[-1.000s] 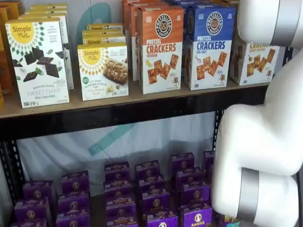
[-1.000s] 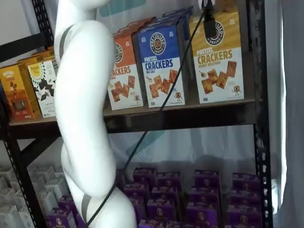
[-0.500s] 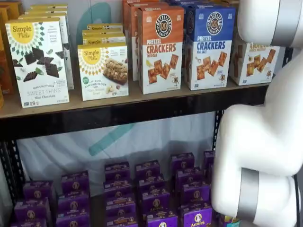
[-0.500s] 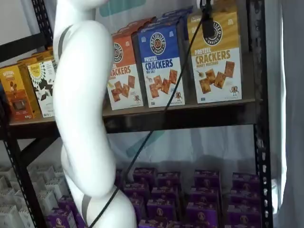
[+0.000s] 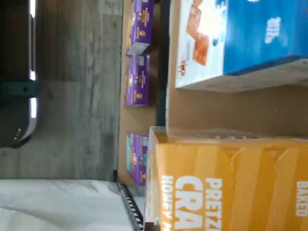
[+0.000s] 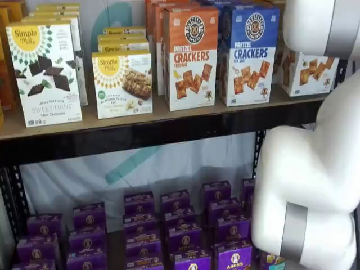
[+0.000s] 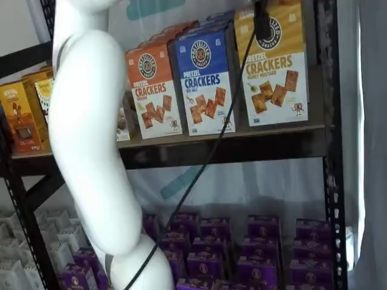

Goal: Retrieve the yellow and white box located on the top shelf, the sixth one from the left

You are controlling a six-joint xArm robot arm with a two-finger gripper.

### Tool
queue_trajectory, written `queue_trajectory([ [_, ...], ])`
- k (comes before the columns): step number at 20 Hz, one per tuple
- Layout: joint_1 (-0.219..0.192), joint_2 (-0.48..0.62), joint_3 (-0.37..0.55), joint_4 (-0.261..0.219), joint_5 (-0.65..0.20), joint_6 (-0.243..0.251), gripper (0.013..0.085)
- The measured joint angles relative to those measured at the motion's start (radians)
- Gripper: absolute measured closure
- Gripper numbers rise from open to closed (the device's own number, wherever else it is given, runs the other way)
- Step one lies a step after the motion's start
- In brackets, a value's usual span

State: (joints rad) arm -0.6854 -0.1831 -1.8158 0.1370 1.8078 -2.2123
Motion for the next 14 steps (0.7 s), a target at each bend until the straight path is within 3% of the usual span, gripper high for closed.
queue_trajectory([
  [8,-0.049,-0.098,0.057,-0.014,0.058,-0.049,0.0370],
  [14,-0.064,-0.155,0.104,-0.030,0.094,-0.067,0.0370],
])
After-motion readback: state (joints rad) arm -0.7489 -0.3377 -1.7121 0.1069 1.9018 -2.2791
